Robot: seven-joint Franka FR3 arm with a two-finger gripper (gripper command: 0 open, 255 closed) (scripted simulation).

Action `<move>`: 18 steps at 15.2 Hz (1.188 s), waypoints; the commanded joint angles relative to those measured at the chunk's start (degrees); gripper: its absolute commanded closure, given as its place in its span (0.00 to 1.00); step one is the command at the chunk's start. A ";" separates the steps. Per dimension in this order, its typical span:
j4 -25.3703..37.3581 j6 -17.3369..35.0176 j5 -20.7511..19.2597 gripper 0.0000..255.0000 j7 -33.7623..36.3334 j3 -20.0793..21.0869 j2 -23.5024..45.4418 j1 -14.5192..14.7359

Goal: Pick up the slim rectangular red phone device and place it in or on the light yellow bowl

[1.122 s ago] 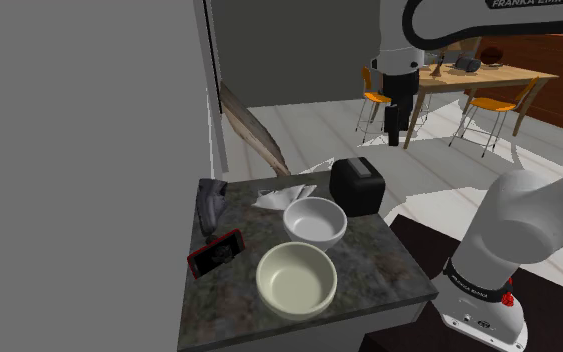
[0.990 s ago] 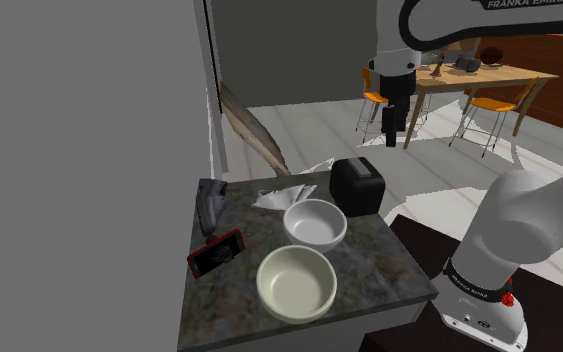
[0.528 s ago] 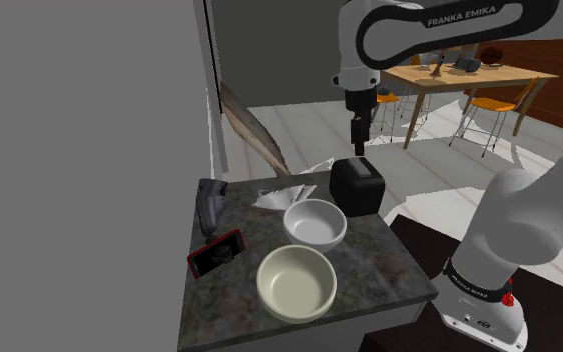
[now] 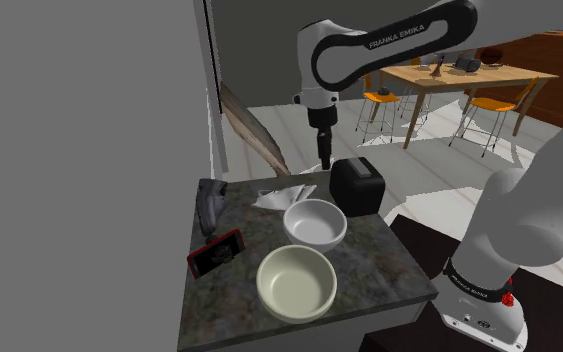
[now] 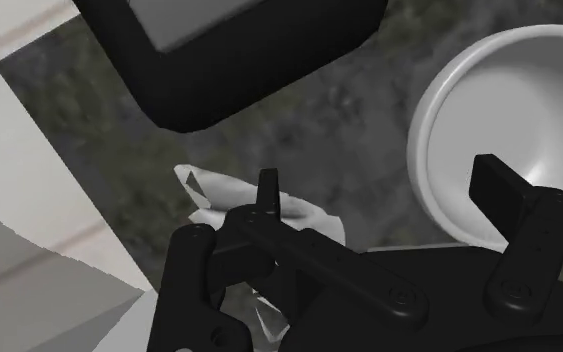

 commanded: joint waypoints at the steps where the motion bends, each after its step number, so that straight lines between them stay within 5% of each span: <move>1: 2.98 0.89 0.97 0.00 -1.93 0.67 3.87 1.18; 18: 27.73 4.55 5.03 0.00 -16.87 8.26 32.51 8.69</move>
